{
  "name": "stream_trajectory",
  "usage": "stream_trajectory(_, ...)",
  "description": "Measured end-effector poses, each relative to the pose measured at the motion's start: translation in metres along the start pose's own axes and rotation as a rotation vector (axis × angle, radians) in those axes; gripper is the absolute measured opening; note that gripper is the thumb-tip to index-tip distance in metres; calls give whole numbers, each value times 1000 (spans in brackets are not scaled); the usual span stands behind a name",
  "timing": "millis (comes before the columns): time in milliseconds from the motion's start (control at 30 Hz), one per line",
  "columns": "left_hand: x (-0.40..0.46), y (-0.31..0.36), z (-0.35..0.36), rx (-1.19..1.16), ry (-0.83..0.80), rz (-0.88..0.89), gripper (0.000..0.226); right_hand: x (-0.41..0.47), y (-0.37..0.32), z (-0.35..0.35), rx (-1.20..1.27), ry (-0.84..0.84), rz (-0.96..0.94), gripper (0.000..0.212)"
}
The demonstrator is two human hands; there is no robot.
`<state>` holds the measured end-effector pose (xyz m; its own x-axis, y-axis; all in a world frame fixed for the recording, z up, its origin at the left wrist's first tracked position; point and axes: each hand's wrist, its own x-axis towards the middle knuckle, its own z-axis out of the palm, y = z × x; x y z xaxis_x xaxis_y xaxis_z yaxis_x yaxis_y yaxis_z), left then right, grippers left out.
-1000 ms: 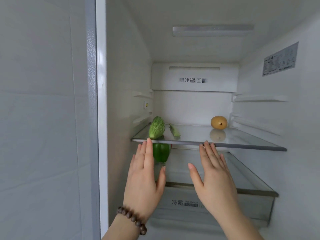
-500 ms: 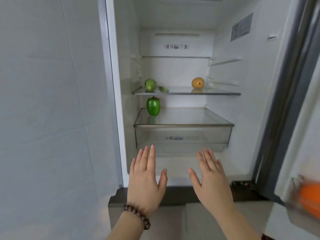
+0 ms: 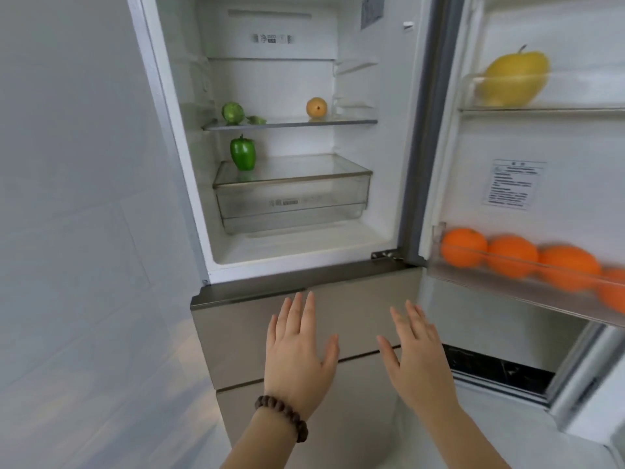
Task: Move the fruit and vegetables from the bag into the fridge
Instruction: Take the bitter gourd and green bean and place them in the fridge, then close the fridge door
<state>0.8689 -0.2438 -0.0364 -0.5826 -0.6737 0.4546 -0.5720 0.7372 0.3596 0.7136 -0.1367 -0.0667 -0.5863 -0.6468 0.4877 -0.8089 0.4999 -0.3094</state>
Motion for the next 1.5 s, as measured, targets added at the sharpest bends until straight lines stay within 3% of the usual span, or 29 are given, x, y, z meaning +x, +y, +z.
stream_trajectory(200, -15, 73, 19, -40, -62, 128, 79, -24, 67, -51, -51, 161, 84, 58)
stream_trajectory(367, 1, 159, 39, -64, -95, 302, 75, -17, 145, -112, -196, 296, 64, 62)
stream_trajectory(467, 14, 220, 53, -90, -92, 413, 80, -9, 199, -155, -260, 367, 145, 69)
stream_trajectory(600, 33, 288, 84, -67, -99, 483, 84, -2, 267, -194, -339, 287, 222, 74)
stream_trajectory(733, 48, 327, 115, 20, -147, 497, 85, -5, 302, -204, -449, 202, 94, 65)
stream_trajectory(1000, 40, 343, 127, -98, -10, 387, 70, -17, 302, -201, -387, 309, 19, 52)
stream_trajectory(1300, 15, 315, 99, -150, 65, 289, 80, -68, 243, -205, -312, 309, -154, 53)
stream_trajectory(1500, 1, 269, 60, -142, -43, 290, 90, -75, 210, -252, -57, 431, -323, 49)
